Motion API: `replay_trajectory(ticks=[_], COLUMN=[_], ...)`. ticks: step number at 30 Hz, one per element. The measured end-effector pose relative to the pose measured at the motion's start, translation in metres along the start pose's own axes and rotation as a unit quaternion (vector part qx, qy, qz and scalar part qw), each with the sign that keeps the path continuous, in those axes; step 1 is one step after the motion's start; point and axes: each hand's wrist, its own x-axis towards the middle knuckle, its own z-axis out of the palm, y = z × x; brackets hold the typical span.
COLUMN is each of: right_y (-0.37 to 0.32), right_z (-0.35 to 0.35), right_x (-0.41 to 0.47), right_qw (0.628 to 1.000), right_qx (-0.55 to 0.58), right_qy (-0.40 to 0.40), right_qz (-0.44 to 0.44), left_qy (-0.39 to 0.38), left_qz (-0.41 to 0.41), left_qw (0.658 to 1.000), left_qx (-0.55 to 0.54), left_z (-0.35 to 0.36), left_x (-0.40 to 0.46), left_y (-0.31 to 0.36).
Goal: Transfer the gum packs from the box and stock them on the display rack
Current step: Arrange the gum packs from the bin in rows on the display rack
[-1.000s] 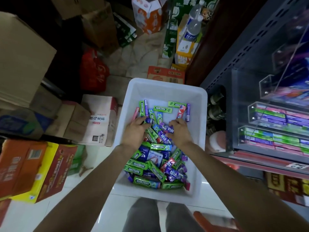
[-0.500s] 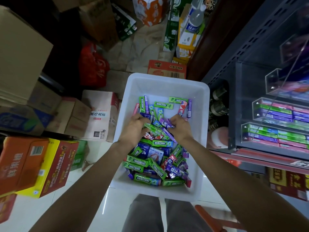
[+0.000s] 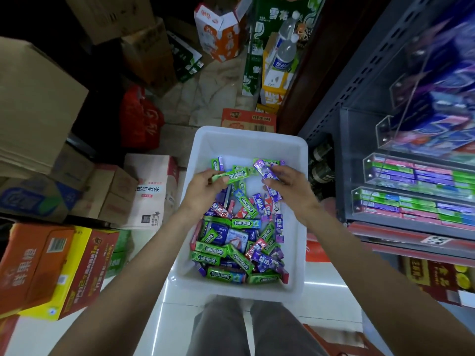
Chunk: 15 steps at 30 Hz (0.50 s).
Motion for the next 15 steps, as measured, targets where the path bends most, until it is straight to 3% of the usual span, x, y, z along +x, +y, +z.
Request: replay_trajectory(ticks=[3, 7, 15], right_y=[-0.026, -0.052, -0.054], right_z=[-0.020, -0.051, -0.160], right_x=[-0.017, -0.035, -0.071], right_qw=[0.998, 0.996, 0.987], right_qx=[0.056, 0.085, 0.135], right_qy=[-0.017, 0.011, 0.051], right_qz=[-0.010, -0.028, -0.065], left_qy=[-0.033, -0.083, -0.182], left_qz=[-0.017, -0.002, 0.020], left_qw=[0.987, 0.960, 0.963], left_qx=[-0.154, -0.267, -0.197], left_z=[0.007, 0.030, 0.126], left_x=[-0.013, -0.031, -0.065], left_y=[0.028, 0.070, 0.145])
